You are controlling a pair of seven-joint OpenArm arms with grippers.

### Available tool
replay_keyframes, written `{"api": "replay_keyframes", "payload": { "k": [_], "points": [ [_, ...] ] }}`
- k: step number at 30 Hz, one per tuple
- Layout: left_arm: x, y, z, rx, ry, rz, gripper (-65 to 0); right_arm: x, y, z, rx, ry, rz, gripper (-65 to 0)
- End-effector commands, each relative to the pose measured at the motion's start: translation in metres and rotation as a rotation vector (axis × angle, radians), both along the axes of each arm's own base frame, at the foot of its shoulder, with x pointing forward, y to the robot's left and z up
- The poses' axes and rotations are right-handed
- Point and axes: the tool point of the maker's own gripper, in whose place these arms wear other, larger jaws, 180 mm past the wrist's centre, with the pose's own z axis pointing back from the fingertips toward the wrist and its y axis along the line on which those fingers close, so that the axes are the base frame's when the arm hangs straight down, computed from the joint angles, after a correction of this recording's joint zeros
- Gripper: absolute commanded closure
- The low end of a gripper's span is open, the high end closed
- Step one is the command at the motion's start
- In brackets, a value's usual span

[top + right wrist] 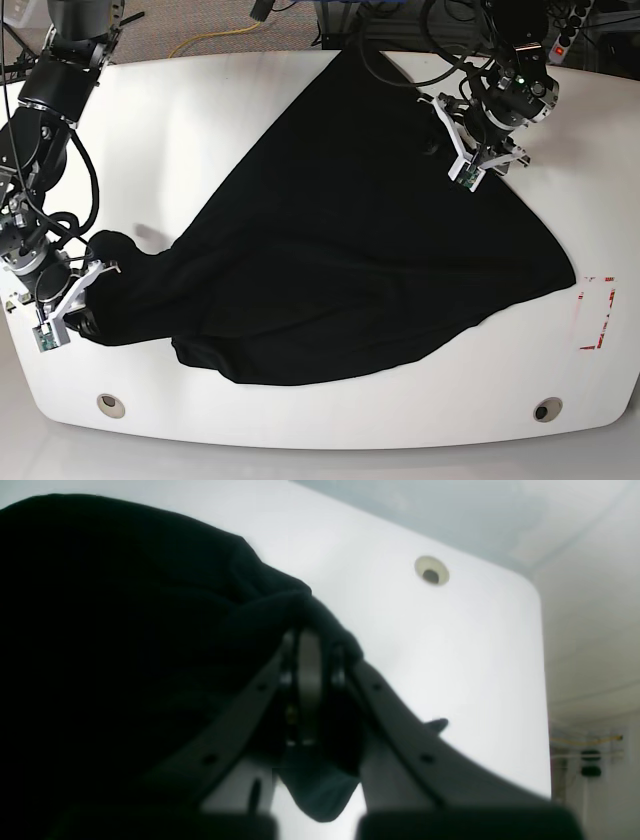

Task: Fold the T-shirt properly
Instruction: 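Release the left gripper and regrasp the shirt body near its middle, then pull the grasped fabric with the left gripper away from the right gripper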

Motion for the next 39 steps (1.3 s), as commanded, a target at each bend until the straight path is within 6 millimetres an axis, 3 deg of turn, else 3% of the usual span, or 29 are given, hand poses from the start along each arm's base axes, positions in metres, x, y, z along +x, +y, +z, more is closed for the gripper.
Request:
{"api": "replay_keyframes", "payload": {
  "k": [1,3,5,10,15,20,23,26,33,39],
  "points": [
    [0.017,-0.009,0.019,-0.041,-0.099,0.0,-23.3,0.002,-0.003,0.018,-0.003,-0.059,0.003,0.0],
    [0.022,-0.016,0.023,-0.065,-0.113,0.009,-19.4,0.002,-0.001,0.017,0.006,-0.06,0.003,0.0],
    [0.022,-0.02,0.02,-0.083,-0.104,0.015,-20.7,-0.003,-0.012,0.014,0.018,-0.057,-0.03,0.0],
    [0.008,-0.041,-0.012,-0.122,-0.002,-0.03,-22.8,-0.01,-0.017,0.005,0.046,-0.045,-0.059,0.0],
    [-0.004,-0.026,-0.039,-0.097,0.083,-0.031,-22.8,-0.019,-0.027,0.003,0.047,-0.046,-0.09,0.0],
    [-0.007,0.006,-0.05,-0.016,0.118,-0.048,-22.8,-0.023,-0.026,0.01,0.037,-0.066,-0.094,0.0],
    [0.01,0.027,-0.047,0.034,0.102,-0.053,-22.8,-0.023,-0.026,0.009,0.038,-0.065,-0.096,0.0],
    [0.025,0.066,-0.046,0.109,0.107,-0.042,-22.8,-0.024,-0.026,0.011,0.033,-0.07,-0.097,0.0],
    [0.09,0.153,-0.025,0.218,0.096,0.048,-23.1,-0.032,-0.014,0.011,0.014,-0.077,-0.08,0.0],
    [0.134,0.201,0.01,0.276,0.074,0.108,-23.1,-0.035,-0.005,0.0,0.042,-0.06,-0.073,0.0]
  ]
}}
